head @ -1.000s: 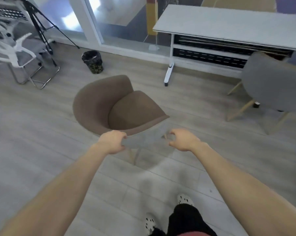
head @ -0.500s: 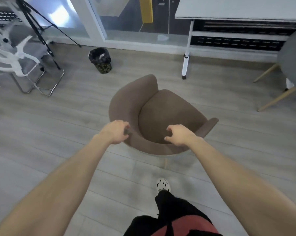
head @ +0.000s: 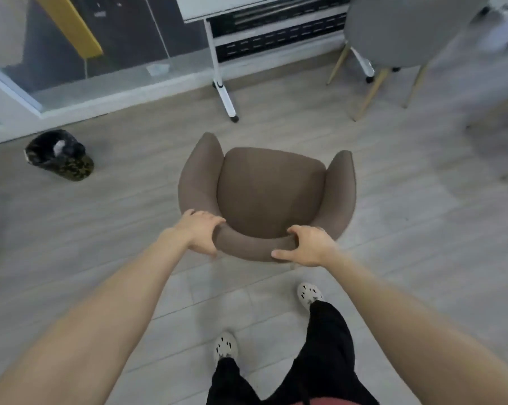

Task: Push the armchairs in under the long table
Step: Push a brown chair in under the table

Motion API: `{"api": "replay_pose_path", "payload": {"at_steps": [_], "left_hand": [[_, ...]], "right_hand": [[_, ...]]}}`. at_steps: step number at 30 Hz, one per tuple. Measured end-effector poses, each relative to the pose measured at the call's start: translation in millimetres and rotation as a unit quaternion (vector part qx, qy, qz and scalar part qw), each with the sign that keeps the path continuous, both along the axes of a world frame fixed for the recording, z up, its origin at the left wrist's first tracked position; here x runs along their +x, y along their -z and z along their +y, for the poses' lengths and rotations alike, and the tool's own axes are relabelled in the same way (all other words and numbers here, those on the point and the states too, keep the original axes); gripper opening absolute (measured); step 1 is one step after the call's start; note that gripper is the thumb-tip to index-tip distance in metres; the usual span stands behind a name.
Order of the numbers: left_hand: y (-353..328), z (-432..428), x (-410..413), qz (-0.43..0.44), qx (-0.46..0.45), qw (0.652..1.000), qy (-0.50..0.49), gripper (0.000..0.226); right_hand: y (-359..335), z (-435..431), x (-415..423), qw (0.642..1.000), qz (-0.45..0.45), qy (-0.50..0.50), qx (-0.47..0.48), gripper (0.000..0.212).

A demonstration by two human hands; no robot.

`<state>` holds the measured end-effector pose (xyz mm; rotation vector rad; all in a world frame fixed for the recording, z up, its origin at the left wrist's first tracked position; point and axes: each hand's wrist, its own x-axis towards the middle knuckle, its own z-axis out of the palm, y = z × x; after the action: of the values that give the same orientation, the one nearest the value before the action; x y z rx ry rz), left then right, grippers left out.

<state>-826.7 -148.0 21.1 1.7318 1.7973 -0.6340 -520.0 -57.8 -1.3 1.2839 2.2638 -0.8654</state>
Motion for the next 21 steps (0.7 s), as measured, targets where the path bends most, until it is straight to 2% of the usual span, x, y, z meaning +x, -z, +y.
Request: {"api": "replay_pose_path", "payload": {"at_steps": [3, 6, 8, 9, 13, 21], "left_hand": [[25.3, -17.8, -15.3, 0.009, 0.020, 0.997, 0.074, 0.125], [46.6, -20.0, -26.2, -0.005, 0.098, 0.988, 0.119, 0.120], [56.0, -13.5, -31.9, -0.008, 0.118, 0.983, 0.143, 0.117], [60.2, -9.6, -33.8, -0.012, 0.122, 0.981, 0.147, 0.114], [77.8, 3.8, -38.1, -0.022, 0.146, 0.977, 0.157, 0.095], [84.3, 44.3, -36.4, -0.031, 0.155, 0.979, 0.127, 0.094]], "right_hand": [[18.9, -52.9, -3.3, 0.995, -0.056, -0.037, 0.080, 0.138], [31.7, -64.5, -13.3, 0.987, -0.065, -0.014, 0.146, 0.140], [38.7, -60.7, -22.9, 0.984, -0.065, -0.016, 0.165, 0.142], [43.1, -58.6, -26.9, 0.983, -0.062, -0.016, 0.174, 0.137], [57.4, -53.3, -33.0, 0.975, -0.045, 0.000, 0.217, 0.098], [51.2, 4.6, -34.6, 0.976, -0.053, -0.025, 0.209, 0.099]]}}
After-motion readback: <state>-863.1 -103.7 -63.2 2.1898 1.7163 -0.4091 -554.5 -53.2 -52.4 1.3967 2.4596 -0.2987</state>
